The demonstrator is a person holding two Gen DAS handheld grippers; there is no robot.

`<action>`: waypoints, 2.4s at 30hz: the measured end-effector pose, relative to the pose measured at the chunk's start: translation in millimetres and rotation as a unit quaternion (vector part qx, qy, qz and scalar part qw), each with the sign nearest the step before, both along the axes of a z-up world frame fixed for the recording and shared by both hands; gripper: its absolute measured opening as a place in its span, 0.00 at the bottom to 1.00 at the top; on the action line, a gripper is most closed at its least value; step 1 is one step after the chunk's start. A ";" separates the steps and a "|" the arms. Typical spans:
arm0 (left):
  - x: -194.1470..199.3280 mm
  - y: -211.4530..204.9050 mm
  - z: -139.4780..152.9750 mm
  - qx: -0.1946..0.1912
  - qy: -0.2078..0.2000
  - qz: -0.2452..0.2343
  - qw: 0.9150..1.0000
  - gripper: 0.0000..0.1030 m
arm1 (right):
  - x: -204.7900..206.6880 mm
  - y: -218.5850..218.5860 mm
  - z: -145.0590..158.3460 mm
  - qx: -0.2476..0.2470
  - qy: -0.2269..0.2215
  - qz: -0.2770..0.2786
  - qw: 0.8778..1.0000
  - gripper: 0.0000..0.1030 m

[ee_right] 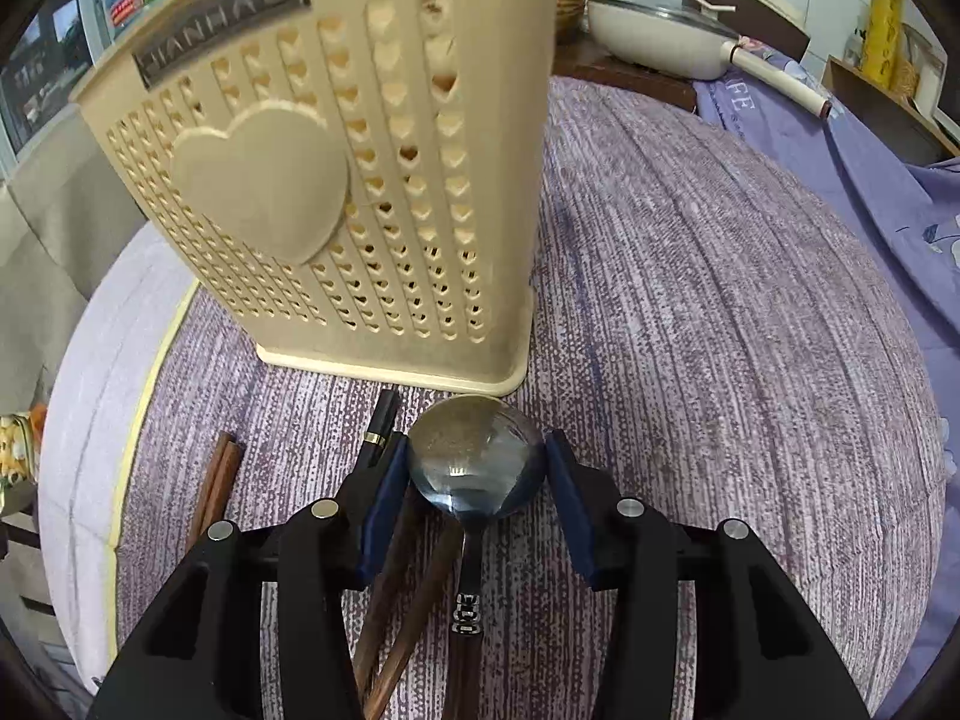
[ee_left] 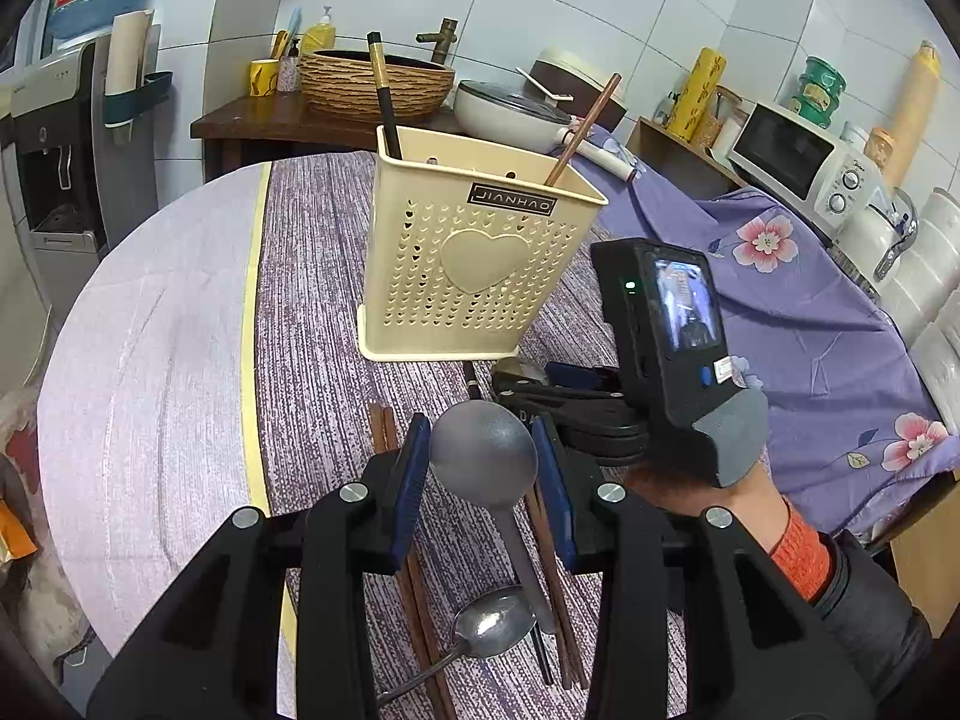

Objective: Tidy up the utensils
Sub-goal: 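Move the spoon with the right tool toward the basket side, then raise the spoon with the right tool while the left tool holds the ladle near the basket, then lower the ladle and spoon into the cream basket and open both tools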

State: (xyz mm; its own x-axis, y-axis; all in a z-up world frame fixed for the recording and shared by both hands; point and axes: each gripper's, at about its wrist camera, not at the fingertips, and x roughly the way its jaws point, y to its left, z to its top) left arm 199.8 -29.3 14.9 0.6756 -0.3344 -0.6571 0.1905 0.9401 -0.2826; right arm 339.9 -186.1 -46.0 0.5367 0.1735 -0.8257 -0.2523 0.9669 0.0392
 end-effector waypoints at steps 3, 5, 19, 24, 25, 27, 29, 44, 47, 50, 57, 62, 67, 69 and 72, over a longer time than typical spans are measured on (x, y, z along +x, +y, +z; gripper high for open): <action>-0.8 0.2 1.4 0.000 -0.002 0.000 1.000 0.35 | -15.2 -7.1 16.6 0.008 -0.033 0.001 0.999 0.44; -1.8 0.8 2.8 -0.001 -0.004 0.001 1.000 0.35 | -28.2 -14.2 29.4 0.018 -0.055 0.004 0.998 0.44; -7.9 -0.7 9.9 0.002 -0.013 0.006 1.000 0.35 | -116.3 -65.8 93.2 0.080 -0.166 0.014 0.983 0.44; -10.4 -2.3 13.8 0.005 -0.017 0.004 1.000 0.35 | -134.9 -73.0 100.4 0.080 -0.179 0.023 0.980 0.44; -10.7 -2.9 14.7 0.006 -0.018 0.004 1.000 0.35 | -136.7 -73.5 100.9 0.077 -0.182 0.023 0.980 0.44; -11.3 -3.6 16.0 0.006 -0.019 0.003 1.000 0.35 | -138.2 -74.3 101.0 0.076 -0.186 0.023 0.979 0.44; -12.3 -4.9 17.3 0.007 -0.021 0.001 1.000 0.35 | -139.6 -74.4 102.0 0.074 -0.189 0.024 0.979 0.44; -13.9 -4.9 29.4 0.003 -0.035 0.001 0.999 0.35 | -138.2 -74.9 110.2 0.076 -0.192 0.028 0.978 0.44; -12.8 -4.0 33.8 0.001 -0.037 0.000 0.999 0.35 | -137.0 -74.0 114.0 0.079 -0.192 0.030 0.978 0.44; -11.3 -2.7 40.8 0.000 -0.043 0.000 0.999 0.35 | -135.1 -70.8 119.5 0.083 -0.192 0.034 0.977 0.44; -1.5 6.2 68.1 -0.007 -0.060 0.005 0.998 0.35 | -127.5 -62.7 141.9 0.080 -0.206 0.044 0.974 0.44; 9.7 15.9 96.6 -0.012 -0.083 0.021 0.996 0.35 | -114.5 -58.3 162.6 0.086 -0.214 0.044 0.972 0.44; 26.4 21.9 130.5 -0.006 -0.115 0.041 0.993 0.35 | -93.8 -51.0 186.6 0.090 -0.227 0.035 0.969 0.44; 34.1 23.8 145.3 -0.007 -0.127 0.049 0.991 0.35 | -84.6 -47.2 199.2 0.092 -0.238 0.030 0.966 0.44; 43.7 27.3 170.1 -0.007 -0.153 0.064 0.986 0.35 | -73.7 -42.0 218.8 0.088 -0.264 0.021 0.960 0.44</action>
State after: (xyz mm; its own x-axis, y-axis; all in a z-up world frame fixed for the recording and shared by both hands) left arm 243.5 -2.0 185.0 0.8790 -0.2407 -0.4116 0.1489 0.9586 -0.2426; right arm 266.2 -228.1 172.8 0.8615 0.3165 -0.3970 -0.3212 0.9453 0.0568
